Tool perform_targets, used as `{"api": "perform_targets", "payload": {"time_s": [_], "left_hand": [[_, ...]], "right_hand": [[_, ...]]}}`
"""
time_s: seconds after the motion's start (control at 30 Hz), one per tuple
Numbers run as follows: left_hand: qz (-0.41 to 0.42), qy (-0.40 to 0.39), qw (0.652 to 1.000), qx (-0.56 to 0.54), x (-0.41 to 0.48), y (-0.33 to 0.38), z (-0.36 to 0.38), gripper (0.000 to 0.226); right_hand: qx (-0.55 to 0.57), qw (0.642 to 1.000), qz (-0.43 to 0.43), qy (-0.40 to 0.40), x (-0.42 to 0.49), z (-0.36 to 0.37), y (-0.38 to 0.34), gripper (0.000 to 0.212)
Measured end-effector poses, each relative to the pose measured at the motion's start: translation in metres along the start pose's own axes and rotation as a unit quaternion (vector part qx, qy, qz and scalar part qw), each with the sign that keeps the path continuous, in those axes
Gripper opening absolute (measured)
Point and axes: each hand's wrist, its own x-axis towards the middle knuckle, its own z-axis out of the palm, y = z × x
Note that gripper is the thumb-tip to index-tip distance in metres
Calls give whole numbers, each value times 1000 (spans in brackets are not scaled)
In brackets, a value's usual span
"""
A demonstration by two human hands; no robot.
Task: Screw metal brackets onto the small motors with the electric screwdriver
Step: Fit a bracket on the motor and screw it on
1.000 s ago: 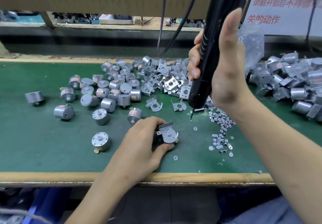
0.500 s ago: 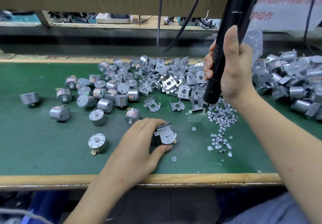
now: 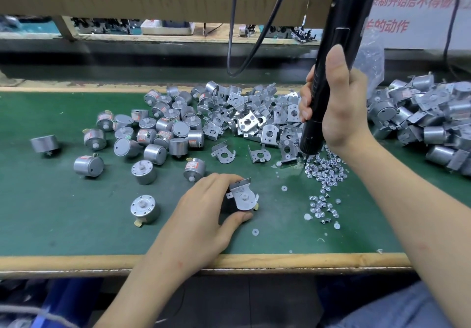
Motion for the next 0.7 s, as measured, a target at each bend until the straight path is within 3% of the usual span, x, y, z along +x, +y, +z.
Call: {"api": "perform_targets", "payload": {"time_s": [0.7], "left_hand": [[5, 3, 1000, -3, 0, 0, 1, 44]], "right_hand": [[49, 998, 6, -27, -5, 11, -4, 54]]}}
